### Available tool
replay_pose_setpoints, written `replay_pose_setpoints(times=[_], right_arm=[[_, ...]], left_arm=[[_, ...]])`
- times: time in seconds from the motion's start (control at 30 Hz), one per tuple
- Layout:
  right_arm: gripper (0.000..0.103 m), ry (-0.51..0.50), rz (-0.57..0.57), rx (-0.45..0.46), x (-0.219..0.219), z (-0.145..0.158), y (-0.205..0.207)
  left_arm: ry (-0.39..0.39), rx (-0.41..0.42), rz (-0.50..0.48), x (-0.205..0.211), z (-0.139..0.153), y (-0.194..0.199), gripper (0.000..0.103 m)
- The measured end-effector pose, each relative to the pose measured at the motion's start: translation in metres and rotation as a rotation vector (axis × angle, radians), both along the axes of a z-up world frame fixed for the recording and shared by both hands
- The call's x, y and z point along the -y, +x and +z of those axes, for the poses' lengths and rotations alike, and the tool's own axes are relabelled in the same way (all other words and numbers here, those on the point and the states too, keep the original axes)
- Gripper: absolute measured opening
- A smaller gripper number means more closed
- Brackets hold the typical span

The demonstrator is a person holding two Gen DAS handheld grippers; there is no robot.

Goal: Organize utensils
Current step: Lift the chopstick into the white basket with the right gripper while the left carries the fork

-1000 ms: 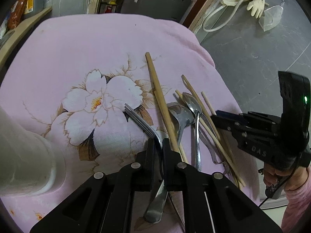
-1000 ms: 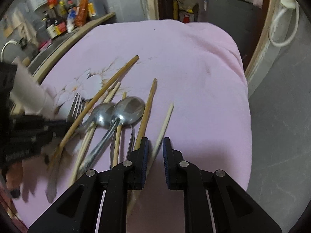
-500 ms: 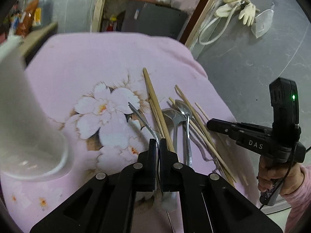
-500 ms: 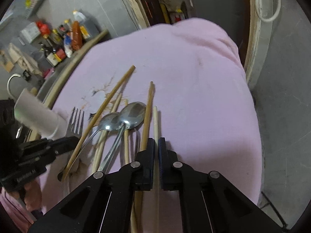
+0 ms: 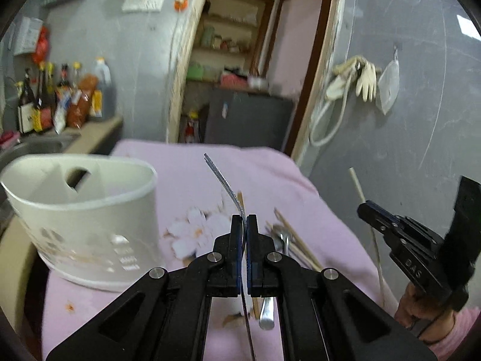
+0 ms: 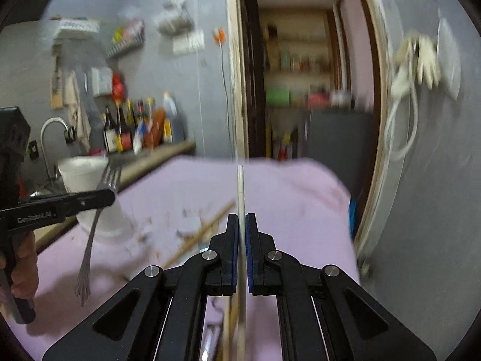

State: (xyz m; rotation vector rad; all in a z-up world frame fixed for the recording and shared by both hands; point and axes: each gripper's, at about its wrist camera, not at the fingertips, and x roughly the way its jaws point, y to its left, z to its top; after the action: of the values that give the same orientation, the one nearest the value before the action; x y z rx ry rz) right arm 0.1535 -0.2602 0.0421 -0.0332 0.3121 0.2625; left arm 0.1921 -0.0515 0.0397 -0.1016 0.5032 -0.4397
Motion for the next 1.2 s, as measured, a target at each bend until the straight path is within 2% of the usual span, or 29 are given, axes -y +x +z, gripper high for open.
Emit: replay_pose_setpoints(times=[0.07, 0.27, 0.37, 0.47, 0.6, 0.7, 0.9, 1.0, 1.2], right_arm=[[0.003, 0.012, 0.007, 0.104, -0.011, 0.011, -0.005], [0.003, 0.089, 0.042, 0.339, -0.047, 0.042, -0.007], [0.003, 0.132, 0.069, 0.423, -0.068, 0.059, -0.003], [0.003, 0.176, 0.098, 0.469, -0.088, 0.073, 0.001], [0.003, 0.251, 0.159, 0.492, -0.116, 0.089, 0.017], [0.003, 0.323, 0.21, 0.476, -0.134, 0.097, 0.032], [0.003, 0.42, 0.25, 0.476, -0.153, 0.097, 0.057], [0.003, 0.423, 0.242, 0.482, -0.16, 0.087, 0.065], [0.003, 0.367, 0.195, 0.487, -0.172, 0.063, 0.072]], left_arm=[[-0.008, 0.048, 0.017, -0.004, 0.01, -0.005, 0.001], [-0.044, 0.193, 0.072, -0.035, 0.052, -0.018, 0.001], [-0.04, 0.273, 0.116, -0.053, 0.076, -0.022, 0.001], [-0.04, 0.33, 0.177, -0.074, 0.092, -0.022, 0.001], [-0.046, 0.378, 0.259, -0.106, 0.107, -0.018, 0.001], [-0.086, 0.394, 0.327, -0.139, 0.115, -0.009, 0.001], [-0.125, 0.455, 0.478, -0.186, 0.111, 0.012, 0.001], [-0.105, 0.469, 0.554, -0.193, 0.097, 0.021, 0.001], [-0.074, 0.469, 0.615, -0.19, 0.065, 0.036, 0.001]])
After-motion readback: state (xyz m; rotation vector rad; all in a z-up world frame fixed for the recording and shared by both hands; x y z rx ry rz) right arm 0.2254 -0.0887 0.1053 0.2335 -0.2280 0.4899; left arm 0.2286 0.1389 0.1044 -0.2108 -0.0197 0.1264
